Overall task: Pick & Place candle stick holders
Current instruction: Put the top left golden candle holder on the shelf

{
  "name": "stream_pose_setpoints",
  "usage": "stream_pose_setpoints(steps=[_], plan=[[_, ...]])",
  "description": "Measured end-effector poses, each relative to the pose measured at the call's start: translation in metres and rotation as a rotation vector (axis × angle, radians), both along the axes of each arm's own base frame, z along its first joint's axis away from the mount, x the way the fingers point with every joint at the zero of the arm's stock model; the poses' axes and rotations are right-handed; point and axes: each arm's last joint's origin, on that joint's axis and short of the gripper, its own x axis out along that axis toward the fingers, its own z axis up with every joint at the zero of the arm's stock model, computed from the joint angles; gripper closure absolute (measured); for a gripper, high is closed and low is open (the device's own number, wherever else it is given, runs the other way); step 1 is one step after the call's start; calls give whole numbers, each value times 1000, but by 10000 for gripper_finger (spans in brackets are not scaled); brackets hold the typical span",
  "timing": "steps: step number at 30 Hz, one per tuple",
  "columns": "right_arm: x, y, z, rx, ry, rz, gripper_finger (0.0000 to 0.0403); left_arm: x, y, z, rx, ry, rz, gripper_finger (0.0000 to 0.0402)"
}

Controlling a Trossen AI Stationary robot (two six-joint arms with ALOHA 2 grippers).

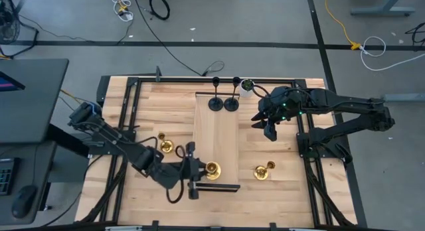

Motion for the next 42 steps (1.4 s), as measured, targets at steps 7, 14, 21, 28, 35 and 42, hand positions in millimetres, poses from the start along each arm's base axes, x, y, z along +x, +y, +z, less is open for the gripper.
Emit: stream_pose_setpoints(steps=[7,14,21,28,35,42], plan=[[0,0,0,-14,-3,13,261,9,14,-4,-64,39,-20,386],[0,0,0,-17,-4,15,261,13,5,-13,-56,47,-26,386],[0,0,0,-12,-3,10,261,16,2,-19,-53,52,-27,386],[0,0,0,-12,-3,11,261,17,3,-18,-53,45,-23,387],[0,0,0,-12,-3,11,261,17,2,-18,-65,44,-21,381],[0,0,0,-12,-3,11,261,17,3,-18,-74,45,-24,371]])
